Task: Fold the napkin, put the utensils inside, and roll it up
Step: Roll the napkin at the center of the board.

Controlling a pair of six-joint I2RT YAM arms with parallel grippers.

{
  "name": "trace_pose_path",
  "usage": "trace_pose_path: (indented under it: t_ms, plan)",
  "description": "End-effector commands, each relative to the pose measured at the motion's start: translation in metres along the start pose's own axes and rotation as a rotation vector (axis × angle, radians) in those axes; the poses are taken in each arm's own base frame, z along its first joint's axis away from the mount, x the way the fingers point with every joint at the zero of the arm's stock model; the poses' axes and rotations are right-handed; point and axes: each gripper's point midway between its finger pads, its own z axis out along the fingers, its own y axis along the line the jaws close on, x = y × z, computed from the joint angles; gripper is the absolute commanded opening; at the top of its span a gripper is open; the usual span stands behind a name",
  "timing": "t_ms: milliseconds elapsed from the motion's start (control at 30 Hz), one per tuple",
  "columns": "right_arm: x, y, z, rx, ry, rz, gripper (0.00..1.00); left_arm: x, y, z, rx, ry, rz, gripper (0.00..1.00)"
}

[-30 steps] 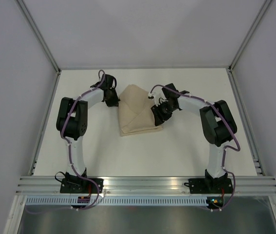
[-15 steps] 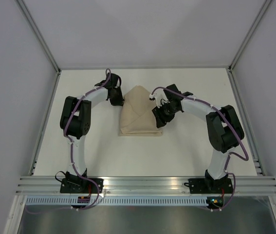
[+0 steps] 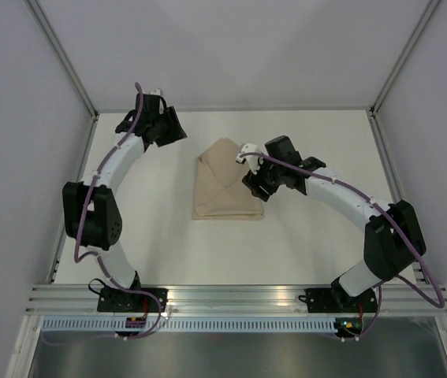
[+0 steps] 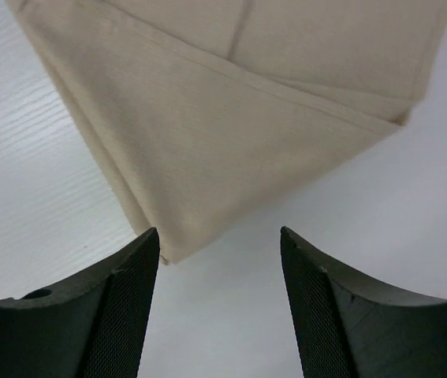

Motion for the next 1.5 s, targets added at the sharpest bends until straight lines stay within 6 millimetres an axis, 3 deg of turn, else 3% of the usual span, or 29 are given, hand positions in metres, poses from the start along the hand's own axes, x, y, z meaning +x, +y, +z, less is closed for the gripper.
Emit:
trace_pose_path:
  t_ms: [0, 233, 433, 667, 1133, 1433, 1467]
  plan:
    - [-0.009, 0.033, 0.018, 0.032, -0.010, -0.229, 0.69, -0.045, -0.032, -0.073, 0.096, -0.152, 0.057, 0.55]
    - [-0.021, 0.077, 0.062, 0.034, -0.029, -0.428, 0.69, -0.063, -0.056, -0.167, 0.188, -0.301, 0.081, 0.58]
    - [-0.014, 0.099, 0.089, 0.001, -0.002, -0.491, 0.69, -0.064, -0.059, -0.209, 0.206, -0.363, 0.109, 0.60]
    - [-0.003, 0.093, 0.106, 0.046, 0.030, -0.508, 0.68, -0.060, -0.057, -0.218, 0.204, -0.373, 0.126, 0.60]
    - [0.028, 0.095, 0.119, 0.025, 0.094, -0.548, 0.60, -0.037, -0.054, -0.205, 0.232, -0.308, 0.163, 0.60]
    - [0.051, 0.098, 0.122, -0.068, 0.151, -0.516, 0.46, -0.022, -0.067, -0.207, 0.341, -0.306, 0.216, 0.62]
    - [0.053, 0.097, 0.122, -0.071, 0.161, -0.514, 0.40, -0.020, -0.069, -0.208, 0.355, -0.309, 0.229, 0.62]
